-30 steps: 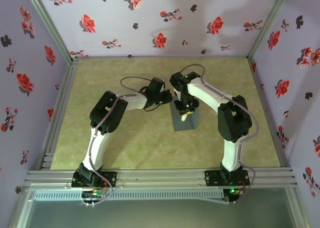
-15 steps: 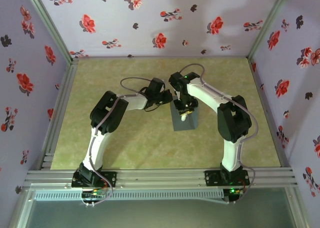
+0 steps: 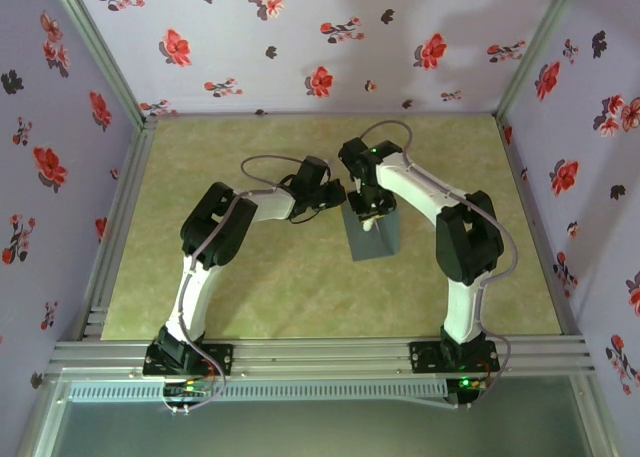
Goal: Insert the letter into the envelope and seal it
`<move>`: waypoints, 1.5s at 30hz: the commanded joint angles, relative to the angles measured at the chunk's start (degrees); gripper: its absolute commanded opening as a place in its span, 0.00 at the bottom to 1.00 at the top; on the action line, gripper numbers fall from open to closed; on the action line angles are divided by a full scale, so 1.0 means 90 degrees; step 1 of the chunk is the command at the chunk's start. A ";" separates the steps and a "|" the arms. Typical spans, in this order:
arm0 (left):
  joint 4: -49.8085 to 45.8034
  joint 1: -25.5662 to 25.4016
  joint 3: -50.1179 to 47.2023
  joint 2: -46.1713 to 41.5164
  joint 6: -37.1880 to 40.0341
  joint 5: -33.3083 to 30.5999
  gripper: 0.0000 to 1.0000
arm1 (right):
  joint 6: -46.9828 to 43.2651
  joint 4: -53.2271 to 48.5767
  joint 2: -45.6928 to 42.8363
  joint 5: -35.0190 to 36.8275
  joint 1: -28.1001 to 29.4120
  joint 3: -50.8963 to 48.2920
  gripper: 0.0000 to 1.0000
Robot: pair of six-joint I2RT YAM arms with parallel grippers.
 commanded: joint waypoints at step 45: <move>-0.0136 -0.0142 -0.0116 0.0399 -0.0171 0.0202 0.00 | 0.0100 0.0562 0.0292 -0.0506 -0.0225 -0.0073 0.00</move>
